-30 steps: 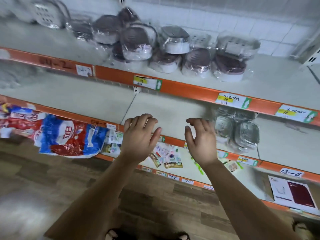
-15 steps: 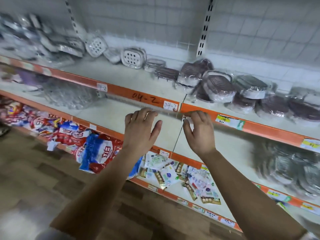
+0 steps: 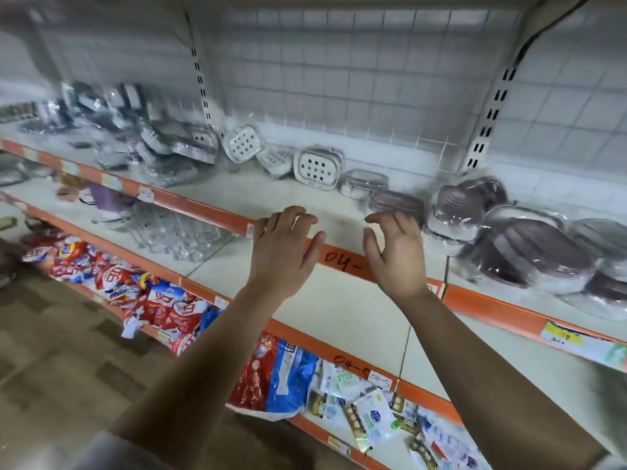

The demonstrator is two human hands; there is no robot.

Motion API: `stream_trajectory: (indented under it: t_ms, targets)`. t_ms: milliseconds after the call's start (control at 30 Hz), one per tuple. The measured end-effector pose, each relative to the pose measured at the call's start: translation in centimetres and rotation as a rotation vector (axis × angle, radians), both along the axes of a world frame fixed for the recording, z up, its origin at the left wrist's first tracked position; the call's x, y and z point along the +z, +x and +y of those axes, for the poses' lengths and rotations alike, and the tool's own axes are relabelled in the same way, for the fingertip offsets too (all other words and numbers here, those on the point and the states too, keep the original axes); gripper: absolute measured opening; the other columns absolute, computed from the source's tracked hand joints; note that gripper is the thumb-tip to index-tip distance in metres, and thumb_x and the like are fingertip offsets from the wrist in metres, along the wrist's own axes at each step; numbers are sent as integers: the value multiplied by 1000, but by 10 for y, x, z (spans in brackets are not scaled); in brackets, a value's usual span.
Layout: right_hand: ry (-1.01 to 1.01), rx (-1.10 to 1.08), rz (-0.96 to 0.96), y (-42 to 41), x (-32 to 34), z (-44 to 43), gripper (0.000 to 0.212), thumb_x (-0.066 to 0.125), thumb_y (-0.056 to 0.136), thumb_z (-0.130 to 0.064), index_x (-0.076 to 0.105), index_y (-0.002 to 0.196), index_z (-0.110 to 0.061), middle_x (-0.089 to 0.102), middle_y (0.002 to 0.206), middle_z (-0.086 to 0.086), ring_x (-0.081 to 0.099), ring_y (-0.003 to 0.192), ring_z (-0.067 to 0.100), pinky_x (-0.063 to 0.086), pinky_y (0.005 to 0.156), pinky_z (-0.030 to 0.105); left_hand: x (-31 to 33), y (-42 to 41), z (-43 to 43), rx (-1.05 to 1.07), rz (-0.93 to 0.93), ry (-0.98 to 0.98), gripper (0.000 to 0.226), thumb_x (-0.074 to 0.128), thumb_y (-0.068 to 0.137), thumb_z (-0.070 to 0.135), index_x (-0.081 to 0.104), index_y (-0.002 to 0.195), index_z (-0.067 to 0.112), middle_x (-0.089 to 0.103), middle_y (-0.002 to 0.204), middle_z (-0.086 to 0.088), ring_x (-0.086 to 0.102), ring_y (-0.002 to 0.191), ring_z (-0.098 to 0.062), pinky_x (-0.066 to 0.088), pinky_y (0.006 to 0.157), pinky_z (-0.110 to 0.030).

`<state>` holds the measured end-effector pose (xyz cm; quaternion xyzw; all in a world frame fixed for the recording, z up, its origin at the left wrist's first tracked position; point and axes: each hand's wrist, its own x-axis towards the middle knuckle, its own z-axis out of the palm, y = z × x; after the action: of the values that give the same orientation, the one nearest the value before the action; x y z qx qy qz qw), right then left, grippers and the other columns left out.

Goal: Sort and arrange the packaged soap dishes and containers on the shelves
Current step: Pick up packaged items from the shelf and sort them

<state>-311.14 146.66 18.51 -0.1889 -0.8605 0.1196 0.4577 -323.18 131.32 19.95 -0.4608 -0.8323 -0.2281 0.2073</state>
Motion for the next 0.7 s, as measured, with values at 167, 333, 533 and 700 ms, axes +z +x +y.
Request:
stream_trajectory:
  t_ms: [167,333,533,700]
  targets:
    - [-70,26,-34,-68,8,33,19,56,93,-14,66,108,-7,63,107,9,53,103,31,39,94,37,4,-67,29,4,-8,-29,53,29,95,46,65,116,13,60,123,-7,58,108,-28,38,94,-45]
    - [-52,24,-100,-121,16,60,22,54,93,-16,65,110,-7,64,110,10,54,105,31,38,93,37,2,-122,53,10,-36,-72,58,24,94,48,64,119,15,60,124,-5,57,109,-26,36,95,-43]
    - [-87,35,-197,-177,15,82,25,57,92,-12,65,115,-5,62,114,12,54,109,33,43,96,42,-7,-176,71,-18,-70,-61,56,26,93,48,64,118,14,60,122,-6,57,107,-27,36,94,-43]
    - [-122,-14,-260,-219,14,91,35,58,93,-16,59,127,-6,58,129,13,48,122,33,37,105,39,-15,-222,86,-63,-78,-44,53,30,93,47,66,116,15,62,121,-5,58,107,-26,37,93,-43]
